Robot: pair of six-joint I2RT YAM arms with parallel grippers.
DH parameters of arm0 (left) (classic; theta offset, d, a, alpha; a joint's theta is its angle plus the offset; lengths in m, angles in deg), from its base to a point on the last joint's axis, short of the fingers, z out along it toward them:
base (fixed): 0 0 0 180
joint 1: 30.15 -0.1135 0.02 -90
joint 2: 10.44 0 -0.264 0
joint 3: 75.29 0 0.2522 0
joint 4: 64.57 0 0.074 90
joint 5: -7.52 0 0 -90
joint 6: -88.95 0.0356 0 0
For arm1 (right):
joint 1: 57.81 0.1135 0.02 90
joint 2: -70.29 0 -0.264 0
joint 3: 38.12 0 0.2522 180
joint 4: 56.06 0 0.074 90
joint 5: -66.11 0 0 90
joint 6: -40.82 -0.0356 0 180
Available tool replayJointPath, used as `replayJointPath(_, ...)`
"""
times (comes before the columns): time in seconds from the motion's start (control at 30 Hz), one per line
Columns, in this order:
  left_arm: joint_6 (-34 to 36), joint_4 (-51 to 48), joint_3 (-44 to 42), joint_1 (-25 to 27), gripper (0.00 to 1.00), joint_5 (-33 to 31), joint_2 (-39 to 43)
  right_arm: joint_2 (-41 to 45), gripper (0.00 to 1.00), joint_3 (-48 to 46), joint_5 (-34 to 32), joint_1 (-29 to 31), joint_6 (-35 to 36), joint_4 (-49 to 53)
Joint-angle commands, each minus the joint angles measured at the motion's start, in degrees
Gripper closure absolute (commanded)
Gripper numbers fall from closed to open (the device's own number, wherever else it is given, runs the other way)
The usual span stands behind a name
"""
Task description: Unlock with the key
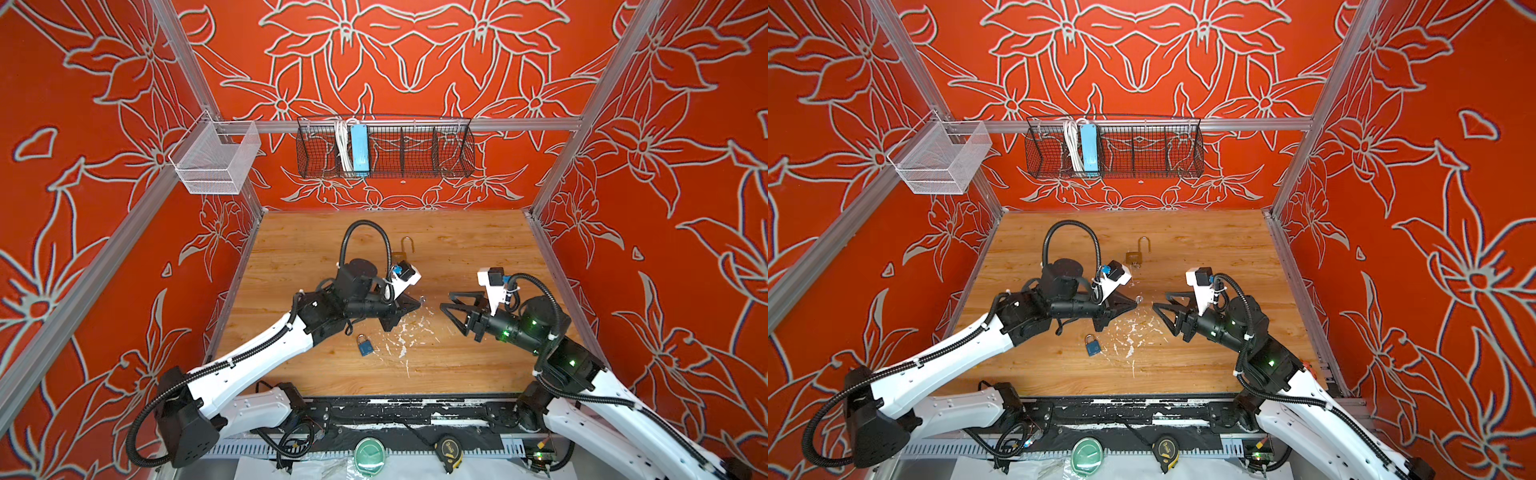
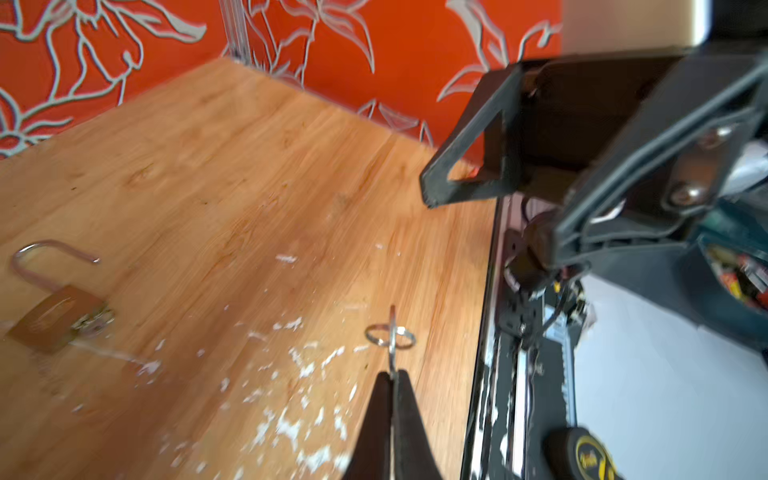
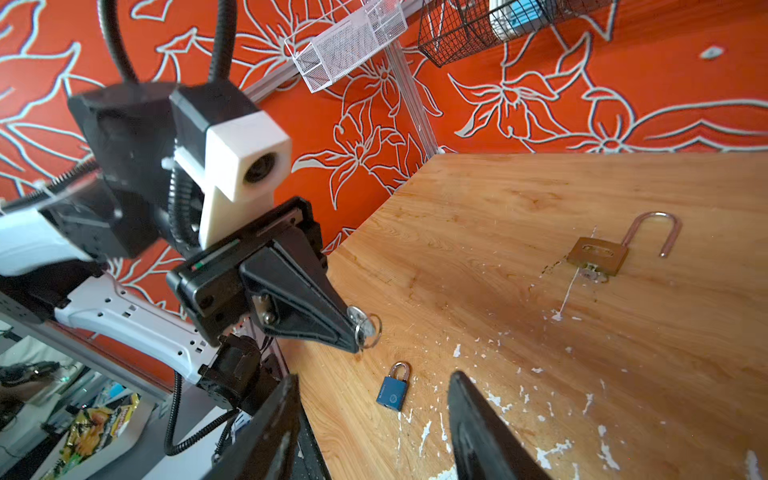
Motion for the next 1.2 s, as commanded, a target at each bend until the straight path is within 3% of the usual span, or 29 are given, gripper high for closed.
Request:
replayJointPath(0.0,8.4,-32.5,8.3,-0.1,1.00,-3.1,-4.6,-1.0,0.41,-0.3,3.3,0.0,5.1,3.3)
replayJointPath(0.1,11.4,-44.2,14.8,0.4,1.00,-3.8,-9.2,-1.2,0.38,-2.0,7.0,0.1,5.4,-0.6)
replayJointPath(0.3,15.2,-54.9,25.7,2.2,1.00,-4.6,-15.2,-5.2,0.35,-2.4,15.3,0.2,6.7,-4.3)
replayJointPath(0.6,19.1,-51.0,28.1,3.4,1.00,-0.6,-15.4,-11.1,0.39,-2.1,19.9,3.1,8.4,-12.8)
replayJointPath(0.77,21.0,-49.3,28.3,3.6,1.00,1.8,-14.7,-13.5,0.50,-0.6,22.9,4.4,8.3,-16.1)
replayJointPath(1.0,22.0,-48.5,29.0,3.5,1.00,3.0,-14.2,-17.0,0.54,-0.7,23.8,6.6,7.9,-18.7)
replayJointPath(1.17,22.2,-47.4,28.8,3.6,1.00,3.6,-13.3,-17.7,0.62,-0.5,24.0,7.4,6.9,-20.6)
